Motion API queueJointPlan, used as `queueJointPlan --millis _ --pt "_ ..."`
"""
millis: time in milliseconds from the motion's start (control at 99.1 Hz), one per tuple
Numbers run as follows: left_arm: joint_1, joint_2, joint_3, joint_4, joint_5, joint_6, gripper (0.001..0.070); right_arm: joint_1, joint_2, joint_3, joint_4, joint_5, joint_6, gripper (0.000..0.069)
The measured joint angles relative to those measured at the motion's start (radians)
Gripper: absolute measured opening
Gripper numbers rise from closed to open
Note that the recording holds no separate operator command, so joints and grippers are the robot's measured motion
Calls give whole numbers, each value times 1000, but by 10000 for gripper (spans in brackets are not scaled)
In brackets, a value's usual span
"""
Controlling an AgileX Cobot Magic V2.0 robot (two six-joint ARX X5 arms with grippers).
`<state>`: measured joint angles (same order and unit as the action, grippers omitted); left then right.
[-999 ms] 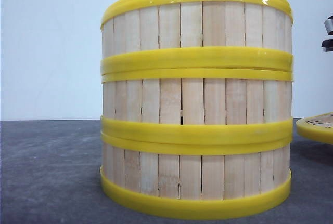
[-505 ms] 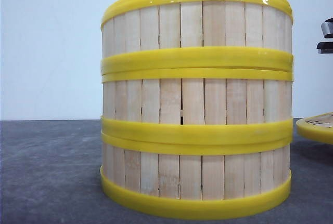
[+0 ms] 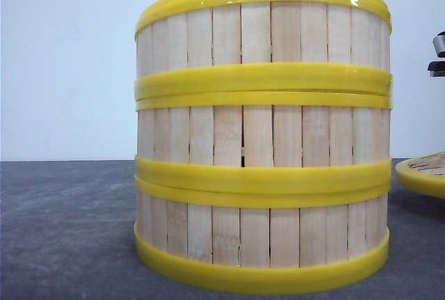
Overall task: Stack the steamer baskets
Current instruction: 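Carry the woven lid with the right gripper and lower it onto the stack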
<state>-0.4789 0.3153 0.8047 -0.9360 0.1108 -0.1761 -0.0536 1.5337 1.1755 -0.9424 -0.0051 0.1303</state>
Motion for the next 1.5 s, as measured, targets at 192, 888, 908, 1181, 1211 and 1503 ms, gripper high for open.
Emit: queueJointPlan --millis 192,888,908,1181,1211,1503 --pt "0 0 0 0 0 0 234 0 0 0 3 0 -4 58" --pt "0 0 0 0 0 0 234 -1 -152 48 13 -34 -25 56" --pt "0 0 0 0 0 0 234 -1 -166 57 13 -41 -26 56" --pt "0 0 0 0 0 0 234 40 -336 158 -17 -230 -29 56" --pt "0 0 0 0 0 0 234 53 -351 169 -18 -260 -29 56" --pt "0 0 0 2 0 0 234 246 -447 211 2 -448 -30 54"
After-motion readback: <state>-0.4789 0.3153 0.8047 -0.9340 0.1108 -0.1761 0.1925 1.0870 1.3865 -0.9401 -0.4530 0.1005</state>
